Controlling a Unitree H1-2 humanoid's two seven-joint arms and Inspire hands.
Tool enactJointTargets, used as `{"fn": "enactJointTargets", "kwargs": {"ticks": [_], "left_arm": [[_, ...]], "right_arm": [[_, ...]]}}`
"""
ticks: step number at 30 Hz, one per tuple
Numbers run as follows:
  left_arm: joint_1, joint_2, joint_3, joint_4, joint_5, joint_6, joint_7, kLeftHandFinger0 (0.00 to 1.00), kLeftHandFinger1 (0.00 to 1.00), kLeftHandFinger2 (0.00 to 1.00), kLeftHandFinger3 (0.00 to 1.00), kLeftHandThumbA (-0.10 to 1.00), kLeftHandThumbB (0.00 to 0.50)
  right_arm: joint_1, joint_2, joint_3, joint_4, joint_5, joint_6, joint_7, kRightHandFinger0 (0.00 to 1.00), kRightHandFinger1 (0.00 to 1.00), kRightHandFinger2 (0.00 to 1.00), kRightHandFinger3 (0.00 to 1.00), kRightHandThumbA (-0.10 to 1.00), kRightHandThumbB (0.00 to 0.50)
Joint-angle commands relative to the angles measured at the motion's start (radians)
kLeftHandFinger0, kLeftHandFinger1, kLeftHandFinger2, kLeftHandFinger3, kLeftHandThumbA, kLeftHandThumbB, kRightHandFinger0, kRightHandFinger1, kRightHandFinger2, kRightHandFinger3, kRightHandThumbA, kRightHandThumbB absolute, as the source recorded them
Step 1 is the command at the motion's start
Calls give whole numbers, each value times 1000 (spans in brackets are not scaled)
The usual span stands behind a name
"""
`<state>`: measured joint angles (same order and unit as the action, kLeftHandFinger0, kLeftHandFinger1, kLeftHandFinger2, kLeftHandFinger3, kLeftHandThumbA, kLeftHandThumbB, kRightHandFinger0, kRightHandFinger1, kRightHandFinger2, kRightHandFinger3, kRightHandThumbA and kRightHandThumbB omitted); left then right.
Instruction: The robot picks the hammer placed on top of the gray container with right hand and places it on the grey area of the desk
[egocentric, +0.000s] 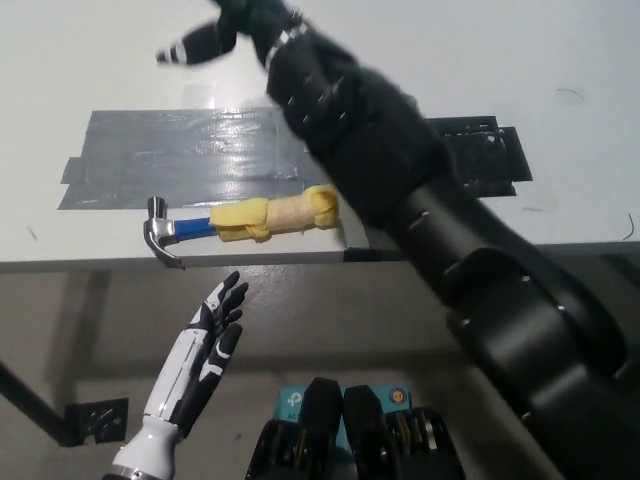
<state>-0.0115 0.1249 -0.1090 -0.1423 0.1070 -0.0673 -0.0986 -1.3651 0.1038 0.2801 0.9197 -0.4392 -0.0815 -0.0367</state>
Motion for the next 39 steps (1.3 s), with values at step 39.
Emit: {"fn": "enactJointTargets", "kwargs": {"ticks": [39], "left_arm": [[-37, 8, 35, 46, 27, -58, 28, 1000, 1000, 1000, 1000, 1000, 86]], "right_arm": [[1327, -198, -236, -1093, 423, -132, 79, 1000, 1000, 1000, 1000, 1000, 226]]}}
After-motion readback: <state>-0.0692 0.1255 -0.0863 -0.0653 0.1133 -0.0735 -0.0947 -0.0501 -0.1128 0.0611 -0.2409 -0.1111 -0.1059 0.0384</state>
